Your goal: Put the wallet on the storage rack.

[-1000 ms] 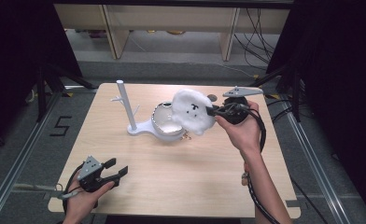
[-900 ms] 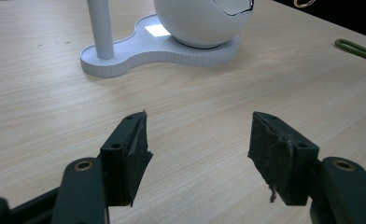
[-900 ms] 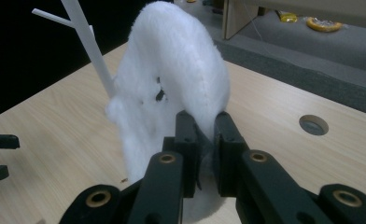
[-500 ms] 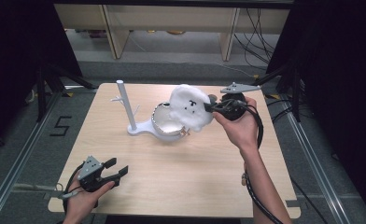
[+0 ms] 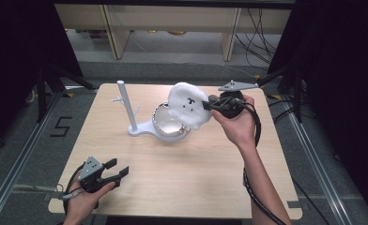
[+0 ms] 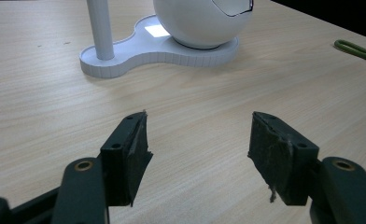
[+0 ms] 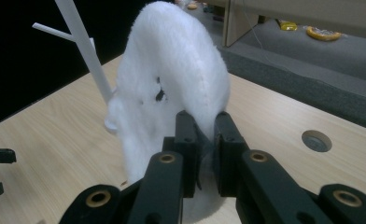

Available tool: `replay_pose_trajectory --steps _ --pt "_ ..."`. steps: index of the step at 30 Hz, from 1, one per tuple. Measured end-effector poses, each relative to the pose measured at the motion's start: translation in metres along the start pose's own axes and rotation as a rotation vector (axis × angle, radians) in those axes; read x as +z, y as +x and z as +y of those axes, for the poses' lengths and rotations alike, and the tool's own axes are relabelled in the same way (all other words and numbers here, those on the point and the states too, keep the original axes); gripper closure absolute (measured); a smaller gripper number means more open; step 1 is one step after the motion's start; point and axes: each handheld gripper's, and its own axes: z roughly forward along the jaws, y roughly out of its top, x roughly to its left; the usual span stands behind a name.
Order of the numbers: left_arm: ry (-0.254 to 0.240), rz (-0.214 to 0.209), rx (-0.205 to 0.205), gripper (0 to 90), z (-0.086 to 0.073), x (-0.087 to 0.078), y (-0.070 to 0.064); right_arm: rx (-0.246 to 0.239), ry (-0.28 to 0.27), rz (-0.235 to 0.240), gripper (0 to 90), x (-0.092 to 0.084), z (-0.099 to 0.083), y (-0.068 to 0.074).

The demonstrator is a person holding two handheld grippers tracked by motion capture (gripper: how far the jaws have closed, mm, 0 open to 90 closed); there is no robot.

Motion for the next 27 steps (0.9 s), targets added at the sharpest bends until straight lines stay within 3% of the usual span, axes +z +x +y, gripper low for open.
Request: replay_pose_trajectory --steps 11,25,27 --pt "-0.004 -0.003 -0.003 36.8 0.0 0.0 0.001 -0.01 -0.013 0.022 83.2 0.01 0.007 0.002" --pt "0.001 0.003 -0.002 36.7 -0.001 -0.001 0.001 -0.005 -0.021 0.008 83.2 0.021 0.01 0.005" --pt "0.0 0.002 -0.003 36.7 -0.001 -0.001 0.001 -0.028 -0.021 0.002 83.1 0.022 0.011 0.004"
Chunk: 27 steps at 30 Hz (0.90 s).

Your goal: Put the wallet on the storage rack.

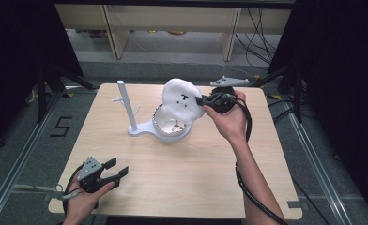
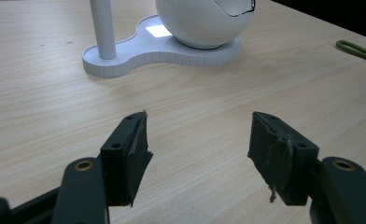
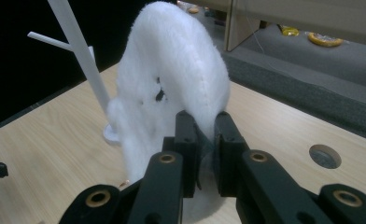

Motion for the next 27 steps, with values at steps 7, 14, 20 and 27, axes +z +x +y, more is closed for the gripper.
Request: replay_pose_trajectory --steps 7,14,20,27 --pt "0.001 0.0 0.0 36.8 0.0 0.0 -0.001 0.027 -0.005 -0.004 83.0 0.004 0.002 0.001" --pt "0.0 -0.002 0.0 36.7 0.0 0.0 0.0 0.014 -0.009 -0.001 83.0 0.01 0.004 0.0" --pt "0.001 -0.001 -0.001 36.8 -0.001 0.0 0.0 0.021 0.004 -0.008 83.0 0.015 0.003 0.0" --pt "0.002 0.0 0.001 36.7 -0.001 0.0 0.0 0.019 0.019 -0.013 83.0 0.02 0.003 -0.001"
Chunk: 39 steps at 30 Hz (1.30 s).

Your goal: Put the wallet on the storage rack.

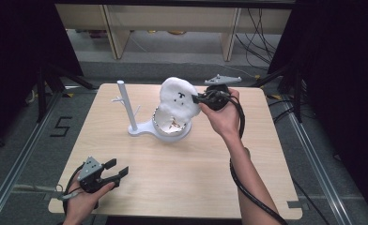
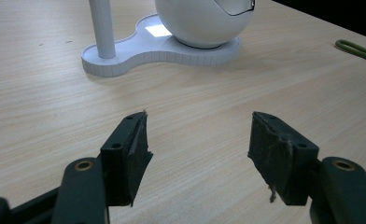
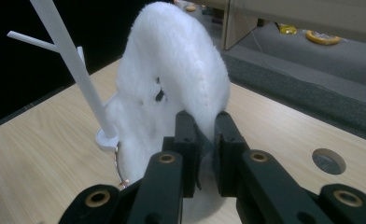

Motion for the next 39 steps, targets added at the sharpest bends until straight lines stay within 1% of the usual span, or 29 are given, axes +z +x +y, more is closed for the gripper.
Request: replay_pose_trajectory --steps 1,3,5,7,8,9,10,11,12,13,14,15,16,18,19,20,22,23,24,25,27,28,29,30,31,32,33,35,39 --pt "0.0 0.0 -0.001 36.7 0.0 0.0 0.0 0.008 -0.003 0.001 83.0 0.001 0.0 0.001" --pt "0.001 0.0 -0.001 36.8 0.0 0.0 0.0 -0.012 -0.008 0.001 82.9 0.003 0.001 -0.001" --pt "0.0 -0.001 -0.001 36.8 0.0 0.0 0.0 0.007 -0.004 0.004 82.9 0.004 0.001 0.0" --pt "0.0 0.0 -0.001 36.7 0.0 0.0 0.0 -0.014 -0.013 -0.004 82.9 0.006 0.001 0.0" --pt "0.0 0.0 -0.001 36.7 0.0 0.0 0.0 -0.02 -0.009 0.003 82.9 0.008 0.001 -0.001" --pt "-0.001 -0.001 -0.001 36.8 0.0 0.0 0.0 0.005 0.001 -0.001 82.9 0.008 0.001 0.0" --pt "-0.001 -0.001 -0.001 36.7 0.0 0.0 0.0 0.004 0.009 -0.005 82.9 0.008 0.002 0.0" --pt "0.0 0.0 0.0 36.8 0.0 0.0 0.0 -0.006 -0.004 0.001 82.9 0.011 0.001 -0.001" --pt "0.0 0.0 0.0 36.8 0.0 0.0 0.0 0.007 0.008 -0.002 82.8 0.012 0.002 0.0" --pt "0.0 0.0 -0.001 36.8 0.0 0.0 0.0 -0.018 0.008 -0.002 82.8 0.014 0.001 -0.002" --pt "0.0 0.0 -0.001 36.8 0.0 0.0 0.0 -0.018 0.008 -0.002 82.8 0.014 0.001 -0.002" --pt "0.0 0.0 -0.001 36.8 0.0 0.0 0.0 0.009 0.006 -0.002 82.8 0.016 0.001 -0.001" --pt "0.0 0.0 -0.002 36.8 0.0 0.0 0.0 -0.003 0.005 0.0 82.8 0.018 0.0 -0.001" --pt "0.001 0.0 -0.002 36.8 0.0 0.0 0.0 0.006 0.019 -0.001 82.8 0.02 0.0 0.0" --pt "0.0 0.0 -0.002 36.8 0.0 0.0 0.0 -0.004 0.019 -0.002 82.8 0.021 0.0 -0.001" --pt "0.001 0.0 -0.002 36.7 0.0 0.0 0.0 0.005 0.034 -0.002 82.7 0.023 0.0 0.0" --pt "0.0 -0.001 -0.002 36.8 0.0 0.0 0.0 -0.007 0.034 -0.003 82.7 0.026 -0.001 -0.001" --pt "0.0 -0.001 -0.002 36.7 0.0 0.0 0.0 0.002 0.03 -0.001 82.7 0.028 -0.002 0.0" --pt "0.0 -0.001 -0.002 36.7 0.0 0.0 0.0 -0.023 0.039 0.0 82.7 0.029 -0.002 -0.002" --pt "0.0 -0.001 -0.003 36.8 0.0 0.0 0.0 -0.024 0.043 0.002 82.7 0.03 -0.002 -0.002" --pt "0.0 -0.001 -0.003 36.8 0.0 0.0 0.0 -0.022 0.049 0.009 82.7 0.033 -0.003 -0.001" --pt "0.0 -0.002 -0.004 36.7 0.0 0.0 0.0 -0.001 0.06 0.007 82.7 0.034 -0.003 0.0" --pt "0.0 -0.002 -0.003 36.7 0.0 0.0 0.0 -0.007 0.067 0.002 82.7 0.035 -0.003 0.0" --pt "0.0 -0.002 -0.003 36.8 0.0 0.0 0.0 0.002 0.072 0.002 82.7 0.036 -0.004 0.001" --pt "0.0 -0.002 -0.003 36.8 0.0 0.0 0.0 -0.018 0.066 0.001 82.7 0.039 -0.005 0.0" --pt "0.0 -0.002 -0.003 36.8 0.0 0.0 0.0 -0.011 0.079 0.005 82.7 0.04 -0.005 0.0" --pt "0.0 -0.002 -0.003 36.7 0.0 0.0 0.0 -0.025 0.087 0.001 82.6 0.041 -0.006 -0.001" --pt "-0.001 -0.003 -0.004 36.8 0.0 0.0 0.0 -0.02 0.104 0.008 82.6 0.045 -0.009 0.0" --pt "0.001 -0.003 -0.004 36.8 0.0 0.001 0.0 -0.024 0.148 -0.001 82.5 0.052 -0.013 0.0"
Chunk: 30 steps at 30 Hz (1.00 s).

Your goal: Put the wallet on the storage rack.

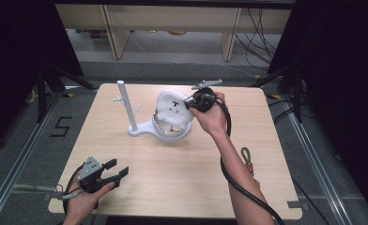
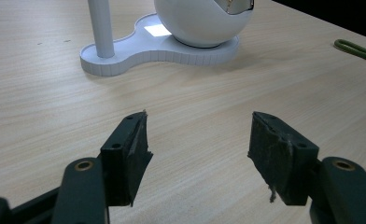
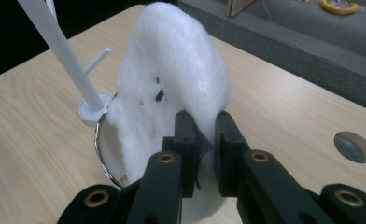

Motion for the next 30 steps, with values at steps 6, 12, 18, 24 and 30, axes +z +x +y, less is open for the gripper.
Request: replay_pose_trajectory --steps 6,12,18,24,30 --pt "-0.001 0.001 -0.001 36.8 0.0 0.0 0.0 -0.049 0.045 -0.004 82.5 0.011 -0.003 0.002" --pt "-0.001 0.001 0.001 36.8 0.0 0.0 0.0 -0.105 0.095 -0.04 82.3 0.021 -0.002 0.01" --pt "0.0 -0.002 0.002 36.8 0.0 0.0 -0.001 -0.134 0.117 -0.093 79.8 0.027 0.0 0.014" --pt "-0.002 0.0 0.002 36.8 0.0 0.0 0.0 -0.138 0.091 -0.124 71.2 0.03 -0.004 0.012" --pt "0.0 -0.003 0.001 36.8 -0.001 0.0 -0.001 -0.093 0.055 -0.116 60.9 0.026 -0.004 0.012"
